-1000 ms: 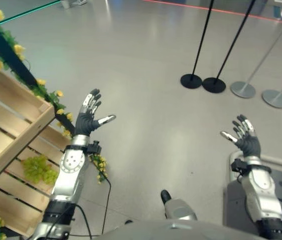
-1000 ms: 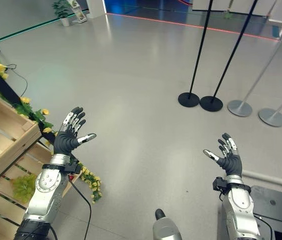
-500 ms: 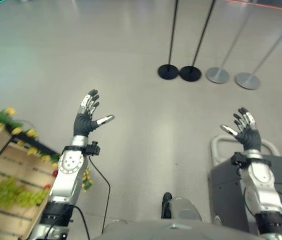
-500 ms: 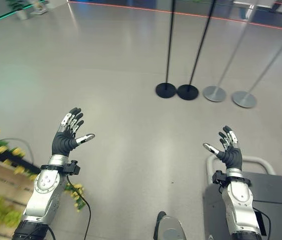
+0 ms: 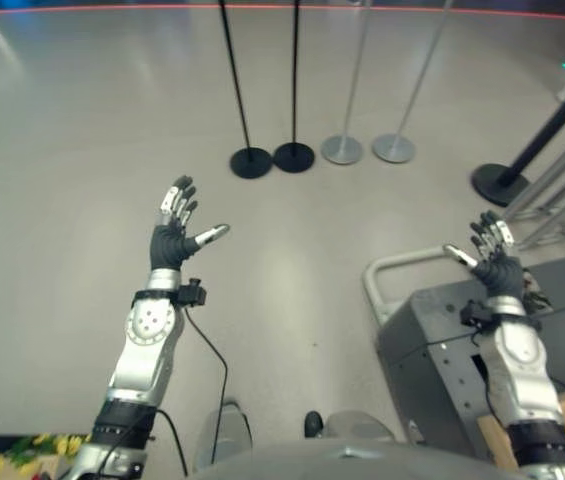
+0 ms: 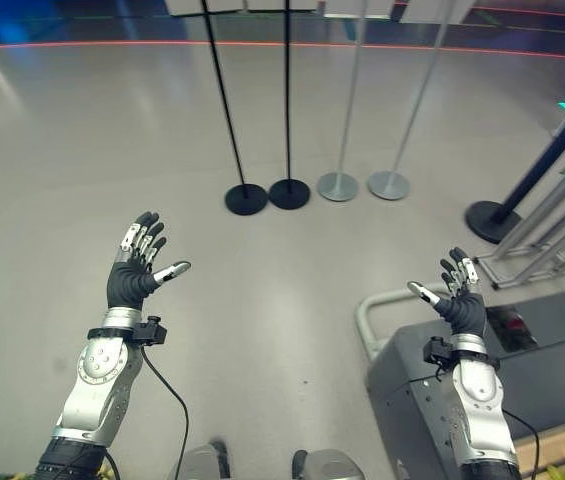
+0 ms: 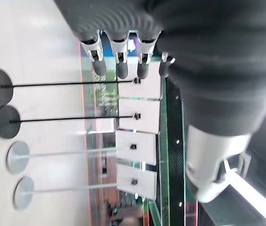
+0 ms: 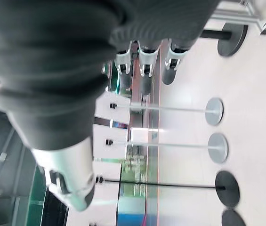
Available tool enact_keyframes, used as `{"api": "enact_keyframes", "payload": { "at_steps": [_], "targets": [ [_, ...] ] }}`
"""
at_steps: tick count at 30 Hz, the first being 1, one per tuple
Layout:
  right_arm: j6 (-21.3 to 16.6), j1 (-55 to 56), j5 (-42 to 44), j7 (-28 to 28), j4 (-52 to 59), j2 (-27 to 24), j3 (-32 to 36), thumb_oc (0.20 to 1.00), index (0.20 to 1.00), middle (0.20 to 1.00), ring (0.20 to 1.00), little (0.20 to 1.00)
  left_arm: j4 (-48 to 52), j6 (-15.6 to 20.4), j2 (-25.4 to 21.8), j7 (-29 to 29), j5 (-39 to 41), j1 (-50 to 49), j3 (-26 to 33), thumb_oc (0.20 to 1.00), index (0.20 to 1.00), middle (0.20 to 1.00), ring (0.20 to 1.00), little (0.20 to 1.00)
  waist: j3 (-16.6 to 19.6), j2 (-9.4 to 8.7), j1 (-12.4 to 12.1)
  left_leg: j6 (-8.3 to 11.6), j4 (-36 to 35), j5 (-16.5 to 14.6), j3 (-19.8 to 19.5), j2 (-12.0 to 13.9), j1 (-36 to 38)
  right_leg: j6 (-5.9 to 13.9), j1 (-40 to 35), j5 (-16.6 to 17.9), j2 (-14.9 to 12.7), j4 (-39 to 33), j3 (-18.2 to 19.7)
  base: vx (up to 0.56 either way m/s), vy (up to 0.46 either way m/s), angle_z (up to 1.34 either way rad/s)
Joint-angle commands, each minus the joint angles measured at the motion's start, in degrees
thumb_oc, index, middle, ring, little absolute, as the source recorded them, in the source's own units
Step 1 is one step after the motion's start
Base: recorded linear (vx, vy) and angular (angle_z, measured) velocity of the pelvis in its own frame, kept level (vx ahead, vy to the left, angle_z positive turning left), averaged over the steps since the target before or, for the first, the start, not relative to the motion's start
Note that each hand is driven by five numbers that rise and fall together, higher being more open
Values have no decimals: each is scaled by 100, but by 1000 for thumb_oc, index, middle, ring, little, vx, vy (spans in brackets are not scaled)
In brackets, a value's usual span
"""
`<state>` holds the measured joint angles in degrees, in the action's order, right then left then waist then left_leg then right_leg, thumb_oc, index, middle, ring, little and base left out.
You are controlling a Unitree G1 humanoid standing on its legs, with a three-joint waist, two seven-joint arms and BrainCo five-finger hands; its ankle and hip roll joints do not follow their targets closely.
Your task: Pick up the fruits from the basket on one side to the basket on the other side
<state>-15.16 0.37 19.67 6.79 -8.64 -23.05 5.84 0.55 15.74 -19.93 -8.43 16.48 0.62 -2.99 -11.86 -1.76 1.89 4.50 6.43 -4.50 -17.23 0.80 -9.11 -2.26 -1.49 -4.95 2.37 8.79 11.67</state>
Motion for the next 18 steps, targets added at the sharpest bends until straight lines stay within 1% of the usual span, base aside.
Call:
{"api": "enact_keyframes", "payload": {
  "at_steps": [1,2,3,4,5,6,7,8,9,10,11,14,15,16,17,18],
  "targets": [
    [-378,-212,-11,-14,343,-245,106,1000,1000,1000,1000,1000,262,453,-86,-111,-233,97,226,1000,1000,1000,1000,1000,55,162,121,134,222,605,399,184,140,580,5,-396,-2,326,-248,87,258,-131],
    [-374,-263,-11,-50,295,-221,58,1000,1000,1000,1000,1000,231,515,-126,-180,-349,114,229,1000,1000,1000,1000,1000,119,157,171,71,178,537,548,166,271,639,97,-409,-80,433,-80,115,259,-152],
    [-371,-289,-31,-30,267,-203,50,1000,1000,1000,1000,1000,222,515,-154,-223,-450,133,234,1000,1000,1000,1000,1000,140,137,220,23,239,481,659,107,289,697,100,-416,-140,460,-11,136,363,-150],
    [-356,-321,-29,-14,267,-162,24,1000,1000,1000,1000,1000,248,537,-182,-239,-463,123,244,1000,1000,1000,1000,1000,141,89,192,-80,315,345,817,9,334,792,128,-429,-233,519,186,114,284,-137],
    [-334,-304,-10,-39,259,-132,10,1000,1000,1000,1000,1000,261,549,-209,-216,-448,99,263,1000,1000,1000,1000,1000,184,66,217,-129,303,285,962,-25,369,857,141,-395,-290,473,297,81,263,-99],
    [-302,-286,-33,-50,227,-130,0,1000,1000,1000,1000,1000,261,557,-238,-219,-480,111,262,1000,1000,1000,1000,1000,202,55,255,-164,302,237,1064,-38,397,905,172,-367,-340,491,367,56,165,-98],
    [-299,-285,-35,-49,231,-126,-2,1000,1000,1000,1000,1000,253,563,-241,-220,-482,113,261,1000,1000,1000,1000,1000,208,48,215,-173,303,226,1109,-37,401,914,186,-372,-341,499,412,25,213,-83],
    [-258,-297,-126,-32,232,-132,13,1000,1000,1000,1000,1000,225,564,-254,-261,-503,177,260,1000,1000,1000,1000,1000,231,25,295,-246,341,126,1344,-74,415,1034,244,-334,-458,488,469,11,215,-96],
    [-253,-308,-137,-15,245,-110,26,1000,1000,1000,1000,1000,194,566,-243,-302,-501,216,264,1000,1000,1000,1000,1000,247,15,271,-293,383,60,1504,-96,405,1108,309,-292,-521,474,532,3,293,-87],
    [-257,-321,-132,-6,250,-78,32,1000,1000,1000,1000,1000,197,552,-236,-322,-505,244,250,1000,1000,1000,1000,1000,256,17,306,-312,403,2,1638,-106,413,1195,360,-231,-609,433,514,0,221,-94],
    [-245,-324,-161,4,245,-67,17,1000,1000,1000,1000,1000,194,562,-245,-343,-538,260,242,1000,1000,1000,1000,1000,268,10,283,-341,452,-45,1768,-125,404,1277,394,-167,-684,378,538,-10,229,-71],
    [-227,-356,-207,43,277,-38,1,1000,1000,1000,1000,1000,240,573,-258,-384,-541,299,248,1000,1000,1000,1000,1000,288,10,340,-441,499,-259,2052,-205,498,1462,482,-63,-901,331,602,-8,241,-58],
    [-209,-340,-227,41,299,-30,10,1000,1000,1000,1000,1000,229,572,-265,-394,-559,324,251,1000,1000,1000,1000,1000,298,15,353,-460,466,-251,2158,-213,499,1503,575,37,-922,326,666,-10,155,-45],
    [-208,-339,-227,41,300,-29,11,1000,1000,1000,1000,1000,228,573,-265,-395,-559,325,250,1000,1000,1000,1000,1000,300,14,344,-461,464,-251,2166,-212,499,1504,580,37,-921,328,674,-76,214,-66],
    [-214,-271,-268,38,397,-4,19,1000,1000,1000,1000,1000,206,571,-292,-445,-615,390,246,1000,1000,1000,1000,1000,221,8,442,-498,424,-278,2339,-265,543,1600,767,248,-1027,408,679,-72,207,-53],
    [-214,-236,-284,27,432,18,26,1000,1000,1000,1000,1000,184,564,-292,-490,-663,407,275,1000,1000,1000,1000,1000,160,0,511,-518,393,-322,2433,-293,573,1671,851,424,-1113,405,652,-72,206,-41]
  ]
}}
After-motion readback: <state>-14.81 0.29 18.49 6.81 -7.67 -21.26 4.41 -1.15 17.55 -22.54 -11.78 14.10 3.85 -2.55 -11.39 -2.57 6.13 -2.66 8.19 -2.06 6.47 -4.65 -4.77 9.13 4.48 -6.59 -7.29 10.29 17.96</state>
